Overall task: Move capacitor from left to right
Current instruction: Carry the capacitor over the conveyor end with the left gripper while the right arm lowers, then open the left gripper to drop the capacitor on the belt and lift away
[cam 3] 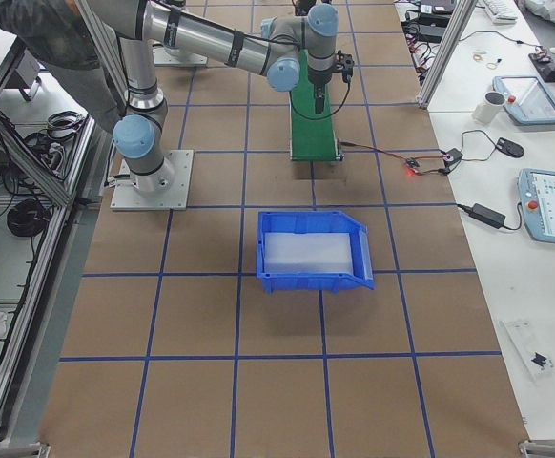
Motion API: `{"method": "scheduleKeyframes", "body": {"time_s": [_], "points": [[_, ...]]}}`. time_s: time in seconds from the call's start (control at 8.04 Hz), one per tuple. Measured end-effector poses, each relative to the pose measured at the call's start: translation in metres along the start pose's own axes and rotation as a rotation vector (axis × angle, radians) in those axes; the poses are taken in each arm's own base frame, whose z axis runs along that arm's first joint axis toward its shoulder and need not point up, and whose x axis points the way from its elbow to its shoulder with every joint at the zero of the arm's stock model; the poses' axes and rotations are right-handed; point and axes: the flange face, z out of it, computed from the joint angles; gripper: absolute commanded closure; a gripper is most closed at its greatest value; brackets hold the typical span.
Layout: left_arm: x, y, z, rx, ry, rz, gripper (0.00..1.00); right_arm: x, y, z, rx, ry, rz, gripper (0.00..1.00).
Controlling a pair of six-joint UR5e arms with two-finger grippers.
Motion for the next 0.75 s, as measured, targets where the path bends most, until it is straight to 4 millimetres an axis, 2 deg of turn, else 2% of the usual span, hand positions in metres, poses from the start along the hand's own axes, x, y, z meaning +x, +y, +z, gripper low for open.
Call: {"method": "scheduleKeyframes", "body": {"time_s": [0.12,0.25,0.37,0.75], "points": [[-0.001,0.006,-0.002,-0.055,-0.006,0.006,0.00,-0.002,-0.001,-0.001,0.008,-0.002,-0.004,0.00],[-0.002,0.007,-0.013,-0.084,-0.009,0.009,0.00,-0.004,-0.001,-0.001,0.009,-0.004,-0.005,0.01],[-0.004,0.004,-0.038,-0.094,-0.010,0.010,0.00,-0.003,0.000,0.003,0.000,-0.003,-0.009,0.01],[-0.018,-0.012,-0.145,-0.030,0.000,0.001,0.00,-0.003,0.000,0.023,-0.038,-0.030,-0.056,0.01]]}}
